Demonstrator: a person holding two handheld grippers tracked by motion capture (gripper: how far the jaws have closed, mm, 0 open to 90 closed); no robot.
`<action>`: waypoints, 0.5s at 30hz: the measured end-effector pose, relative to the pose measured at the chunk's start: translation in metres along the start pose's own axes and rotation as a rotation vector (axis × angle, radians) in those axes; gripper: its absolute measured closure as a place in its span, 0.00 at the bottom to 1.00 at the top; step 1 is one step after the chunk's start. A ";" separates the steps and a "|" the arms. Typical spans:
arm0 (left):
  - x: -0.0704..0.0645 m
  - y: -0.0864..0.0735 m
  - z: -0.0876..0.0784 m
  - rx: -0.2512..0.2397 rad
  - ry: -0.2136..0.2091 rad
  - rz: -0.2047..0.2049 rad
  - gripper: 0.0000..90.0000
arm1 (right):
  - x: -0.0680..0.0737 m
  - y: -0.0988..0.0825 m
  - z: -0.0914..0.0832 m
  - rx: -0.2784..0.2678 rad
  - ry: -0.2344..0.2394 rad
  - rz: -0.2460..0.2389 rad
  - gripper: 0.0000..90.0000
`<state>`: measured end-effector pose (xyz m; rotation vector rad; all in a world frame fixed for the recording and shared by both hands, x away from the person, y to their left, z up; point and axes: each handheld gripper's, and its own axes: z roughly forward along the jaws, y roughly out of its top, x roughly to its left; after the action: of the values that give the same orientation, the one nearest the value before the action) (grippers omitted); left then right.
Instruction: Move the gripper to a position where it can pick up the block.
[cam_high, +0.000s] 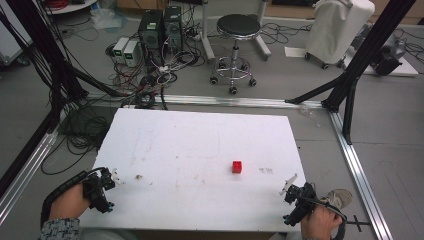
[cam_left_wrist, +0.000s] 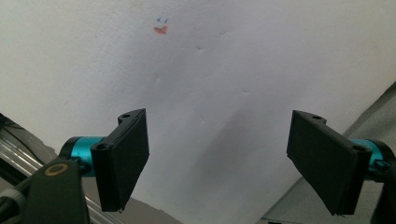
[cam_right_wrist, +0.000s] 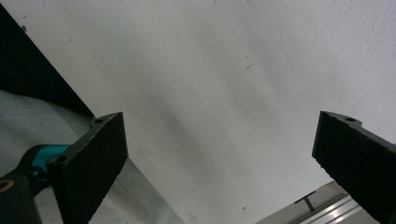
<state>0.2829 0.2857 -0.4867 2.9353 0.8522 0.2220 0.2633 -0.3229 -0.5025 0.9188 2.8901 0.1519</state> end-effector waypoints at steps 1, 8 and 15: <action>0.000 0.000 0.000 0.001 -0.002 -0.001 0.24 | 0.000 0.000 0.000 0.003 0.002 0.007 0.03; 0.000 -0.001 -0.002 -0.005 0.006 -0.004 0.24 | 0.001 -0.001 0.001 0.000 0.010 0.000 0.03; 0.001 -0.001 -0.002 -0.007 0.004 -0.006 0.24 | 0.001 0.000 0.005 0.010 0.001 -0.011 0.03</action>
<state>0.2825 0.2870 -0.4847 2.9265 0.8589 0.2296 0.2628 -0.3221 -0.5073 0.9050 2.8987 0.1364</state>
